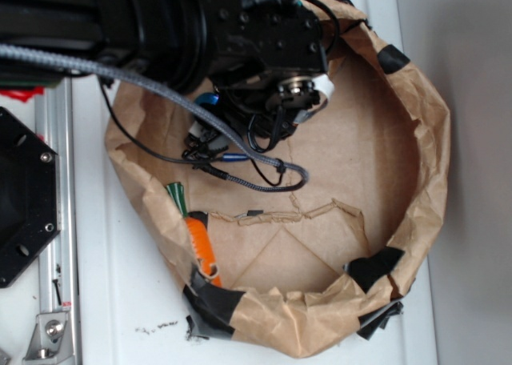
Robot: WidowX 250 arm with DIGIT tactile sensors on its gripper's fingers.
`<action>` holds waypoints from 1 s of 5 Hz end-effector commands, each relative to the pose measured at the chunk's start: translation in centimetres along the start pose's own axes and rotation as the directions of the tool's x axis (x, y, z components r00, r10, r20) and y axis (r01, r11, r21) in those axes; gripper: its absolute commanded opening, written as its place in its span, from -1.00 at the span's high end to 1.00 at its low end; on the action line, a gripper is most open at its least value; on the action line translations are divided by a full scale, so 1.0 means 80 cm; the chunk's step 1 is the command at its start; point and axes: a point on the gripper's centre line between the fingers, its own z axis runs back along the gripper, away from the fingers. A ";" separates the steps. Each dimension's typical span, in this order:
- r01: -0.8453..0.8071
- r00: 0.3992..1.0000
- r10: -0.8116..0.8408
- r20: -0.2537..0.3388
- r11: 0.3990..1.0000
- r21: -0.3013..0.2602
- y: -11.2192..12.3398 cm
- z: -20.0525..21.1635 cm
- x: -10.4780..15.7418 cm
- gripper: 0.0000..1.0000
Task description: Grab the blue ball.
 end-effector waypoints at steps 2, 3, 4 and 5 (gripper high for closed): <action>-0.135 0.964 0.103 0.244 0.984 0.118 -0.017 0.143 0.013 1.00; -0.215 0.953 0.176 0.246 0.966 0.142 -0.027 0.171 0.023 1.00; -0.352 0.901 0.306 0.306 0.930 0.108 -0.029 0.179 0.024 1.00; -0.370 0.895 0.329 0.303 0.925 0.088 -0.024 0.179 0.023 1.00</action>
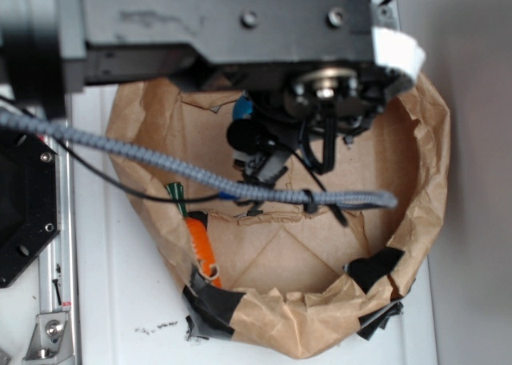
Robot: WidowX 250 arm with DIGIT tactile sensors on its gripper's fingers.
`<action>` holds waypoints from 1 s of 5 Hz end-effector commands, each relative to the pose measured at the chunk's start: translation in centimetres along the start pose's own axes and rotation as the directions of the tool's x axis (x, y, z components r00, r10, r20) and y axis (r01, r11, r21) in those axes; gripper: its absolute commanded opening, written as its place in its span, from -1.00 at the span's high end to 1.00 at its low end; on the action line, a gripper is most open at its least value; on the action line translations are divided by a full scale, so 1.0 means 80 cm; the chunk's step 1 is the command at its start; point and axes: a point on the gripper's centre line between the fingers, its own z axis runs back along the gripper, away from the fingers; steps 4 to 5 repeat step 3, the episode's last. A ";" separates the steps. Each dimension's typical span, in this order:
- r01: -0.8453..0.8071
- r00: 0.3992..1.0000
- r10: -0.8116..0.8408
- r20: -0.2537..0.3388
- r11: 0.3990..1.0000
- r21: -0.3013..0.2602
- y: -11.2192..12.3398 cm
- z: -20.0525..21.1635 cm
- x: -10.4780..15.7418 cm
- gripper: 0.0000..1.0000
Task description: Grab the blue ball.
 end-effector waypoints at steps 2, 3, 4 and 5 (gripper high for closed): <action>-0.042 0.997 0.041 0.066 0.999 0.013 -0.009 0.022 0.005 1.00; -0.056 0.997 0.057 0.061 0.998 -0.014 -0.017 0.019 0.002 1.00; -0.056 0.997 0.057 0.061 0.998 -0.014 -0.017 0.019 0.002 1.00; -0.056 0.997 0.057 0.061 0.998 -0.014 -0.017 0.019 0.002 1.00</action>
